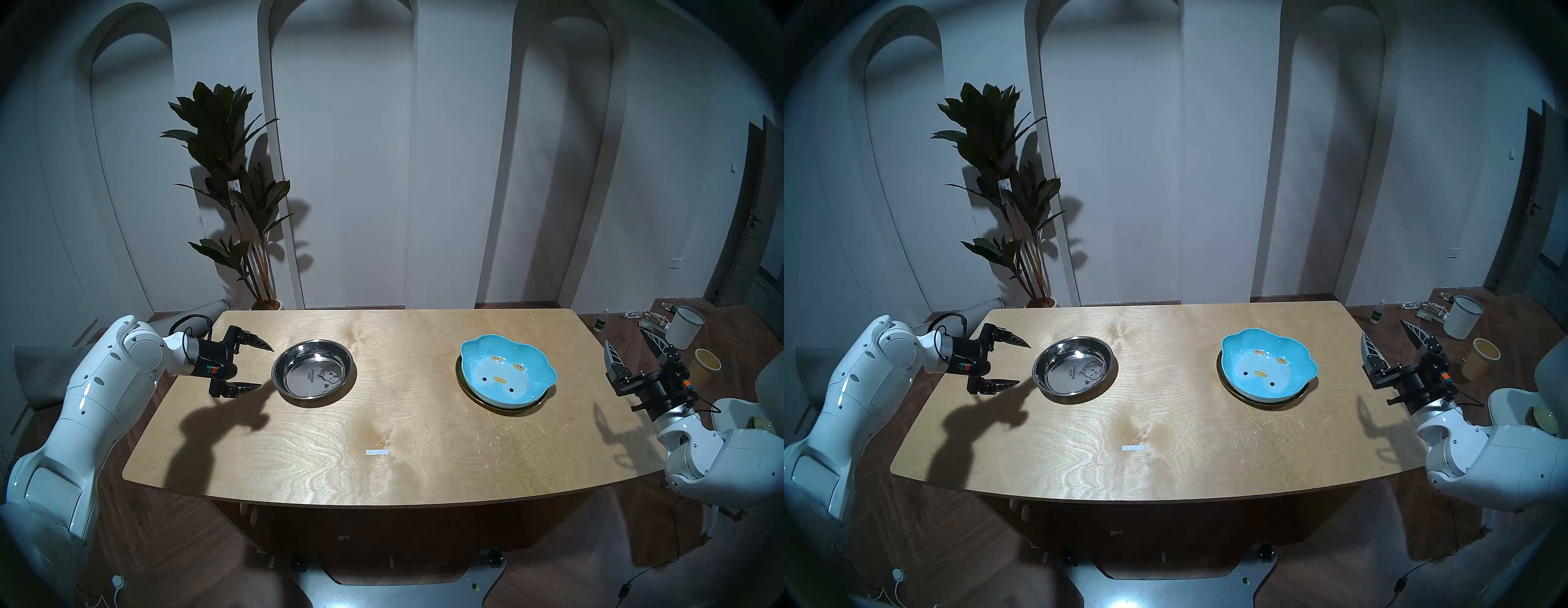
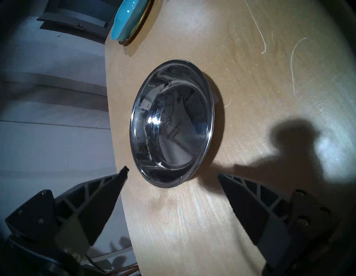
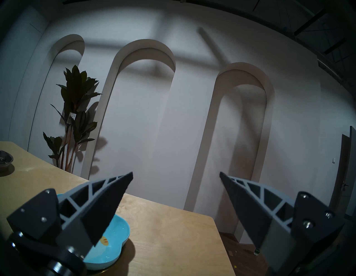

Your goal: Stack the plates into one stack

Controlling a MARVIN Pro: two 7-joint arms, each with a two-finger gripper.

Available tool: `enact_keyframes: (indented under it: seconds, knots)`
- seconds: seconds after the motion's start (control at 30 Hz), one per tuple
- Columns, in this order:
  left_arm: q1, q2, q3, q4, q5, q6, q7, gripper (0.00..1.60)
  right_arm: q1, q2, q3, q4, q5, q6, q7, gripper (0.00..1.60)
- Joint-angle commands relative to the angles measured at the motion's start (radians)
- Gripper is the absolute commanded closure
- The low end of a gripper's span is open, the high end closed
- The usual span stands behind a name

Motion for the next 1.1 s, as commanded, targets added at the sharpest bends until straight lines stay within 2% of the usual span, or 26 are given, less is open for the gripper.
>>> enact_keyframes:
  seconds: [0.0, 0.37, 1.07]
  knots:
    - [-0.103, -0.062, 0.036, 0.030, 0.068, -0.037, 0.025, 0.00, -0.007, 0.023, 0.024, -0.008, -0.024, -0.009, -0.025, 0.00]
    - [-0.189, -0.137, 0.079, 0.159, 0.175, -0.045, 0.076, 0.00, -0.029, 0.034, 0.043, -0.021, -0.073, -0.009, -0.077, 0.00]
    - [-0.287, -0.196, 0.168, 0.346, 0.354, -0.121, 0.171, 0.00, -0.090, 0.042, 0.081, -0.027, -0.181, -0.009, -0.213, 0.00]
